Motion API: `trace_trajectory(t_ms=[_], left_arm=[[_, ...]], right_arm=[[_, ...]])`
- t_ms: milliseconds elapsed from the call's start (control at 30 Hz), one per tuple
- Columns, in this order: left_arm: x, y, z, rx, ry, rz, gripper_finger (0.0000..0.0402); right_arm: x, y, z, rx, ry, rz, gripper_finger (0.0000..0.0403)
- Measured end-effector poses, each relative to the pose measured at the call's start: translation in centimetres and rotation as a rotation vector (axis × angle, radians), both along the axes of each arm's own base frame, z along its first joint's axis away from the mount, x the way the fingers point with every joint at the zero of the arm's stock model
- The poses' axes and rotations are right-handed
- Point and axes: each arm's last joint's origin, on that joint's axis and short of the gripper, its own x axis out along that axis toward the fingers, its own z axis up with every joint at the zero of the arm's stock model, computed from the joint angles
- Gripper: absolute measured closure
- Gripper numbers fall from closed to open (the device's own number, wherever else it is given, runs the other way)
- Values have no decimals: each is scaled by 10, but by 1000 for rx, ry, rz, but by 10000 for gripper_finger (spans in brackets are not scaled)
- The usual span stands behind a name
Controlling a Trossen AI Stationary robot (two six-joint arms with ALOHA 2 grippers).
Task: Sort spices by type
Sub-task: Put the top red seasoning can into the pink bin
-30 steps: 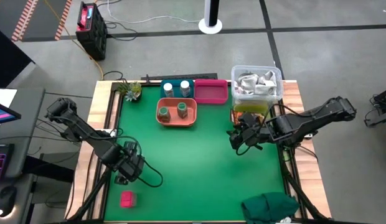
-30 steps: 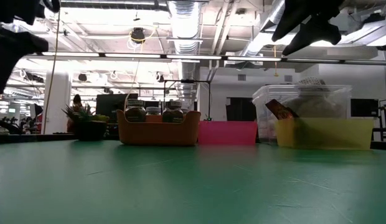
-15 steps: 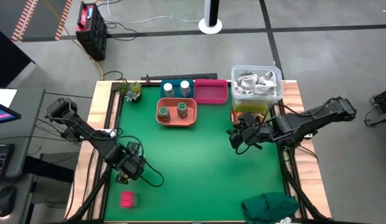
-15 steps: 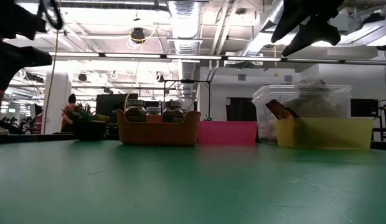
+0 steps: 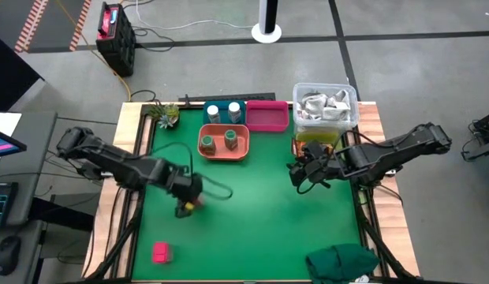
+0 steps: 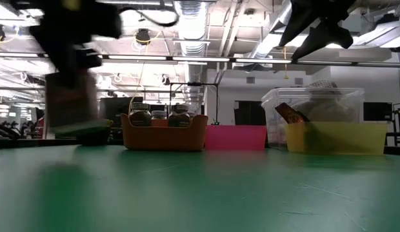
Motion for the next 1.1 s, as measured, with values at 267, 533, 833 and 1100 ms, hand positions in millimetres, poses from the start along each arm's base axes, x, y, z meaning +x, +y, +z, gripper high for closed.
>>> trace_trajectory(t_ms=[267, 533, 833, 1100], left_arm=[[78, 47, 6, 96, -34, 9, 192], [158, 69, 7, 152, -35, -77, 192], [195, 70, -9, 150, -17, -162, 163], [194, 68, -1, 105, -50, -186, 111]], right_arm=[[7, -4, -5, 2, 16, -24, 159], [-15, 0, -5, 92, 74, -74, 159], [-42, 10, 2, 145, 78, -81, 159], [-43, 11, 0, 125, 108, -71, 159]])
